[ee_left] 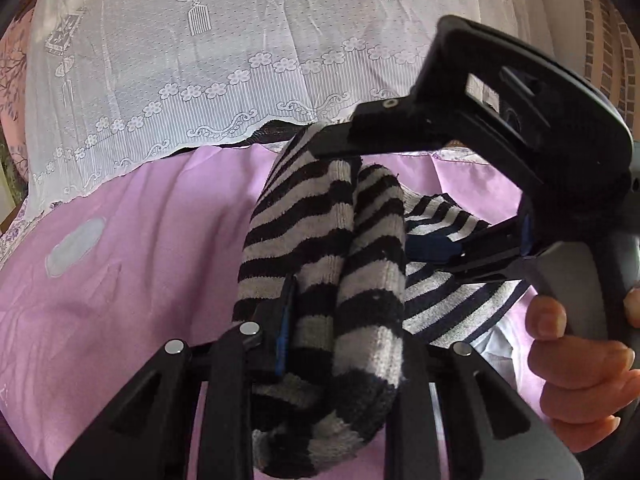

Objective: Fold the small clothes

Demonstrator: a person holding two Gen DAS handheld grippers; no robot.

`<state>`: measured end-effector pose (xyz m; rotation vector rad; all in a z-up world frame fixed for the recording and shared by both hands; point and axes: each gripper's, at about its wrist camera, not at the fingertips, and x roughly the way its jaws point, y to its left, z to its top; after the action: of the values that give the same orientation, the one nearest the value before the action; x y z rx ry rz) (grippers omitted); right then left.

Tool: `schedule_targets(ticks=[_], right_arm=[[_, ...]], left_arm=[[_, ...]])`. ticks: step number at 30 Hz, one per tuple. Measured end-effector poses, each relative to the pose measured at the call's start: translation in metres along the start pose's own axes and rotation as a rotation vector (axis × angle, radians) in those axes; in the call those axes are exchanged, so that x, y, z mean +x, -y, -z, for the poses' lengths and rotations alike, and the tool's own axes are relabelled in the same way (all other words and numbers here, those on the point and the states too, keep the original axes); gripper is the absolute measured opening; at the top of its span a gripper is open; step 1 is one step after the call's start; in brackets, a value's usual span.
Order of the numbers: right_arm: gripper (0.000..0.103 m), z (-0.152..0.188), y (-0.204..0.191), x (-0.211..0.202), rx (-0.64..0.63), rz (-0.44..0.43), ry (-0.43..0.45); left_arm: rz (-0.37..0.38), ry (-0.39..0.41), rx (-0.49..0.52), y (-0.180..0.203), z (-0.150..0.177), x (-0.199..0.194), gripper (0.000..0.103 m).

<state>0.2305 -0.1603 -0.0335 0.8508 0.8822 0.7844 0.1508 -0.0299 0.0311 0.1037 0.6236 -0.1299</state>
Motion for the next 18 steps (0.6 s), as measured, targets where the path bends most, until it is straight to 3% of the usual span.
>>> schedule_targets(ticks=[2, 4, 6, 13, 18], right_arm=[[0.086, -0.001, 0.006, 0.002, -0.005, 0.012, 0.001], [0.029, -0.002, 0.006, 0.003, -0.04, 0.04, 0.019], [0.024, -0.005, 0.007, 0.002, -0.061, 0.06, 0.03], [0.023, -0.037, 0.0, -0.03, -0.196, 0.077, 0.078], [0.022, -0.068, 0.025, -0.055, -0.176, 0.061, 0.066]], left_arm=[[-0.014, 0.003, 0.015, 0.009, 0.002, 0.0, 0.021], [-0.017, 0.001, 0.024, 0.017, 0.002, 0.001, 0.021], [-0.036, 0.003, 0.023, 0.023, -0.001, 0.003, 0.021], [-0.013, 0.035, 0.039, 0.056, -0.036, 0.006, 0.021], [-0.005, 0.046, 0.069, 0.096, -0.05, 0.022, 0.021]])
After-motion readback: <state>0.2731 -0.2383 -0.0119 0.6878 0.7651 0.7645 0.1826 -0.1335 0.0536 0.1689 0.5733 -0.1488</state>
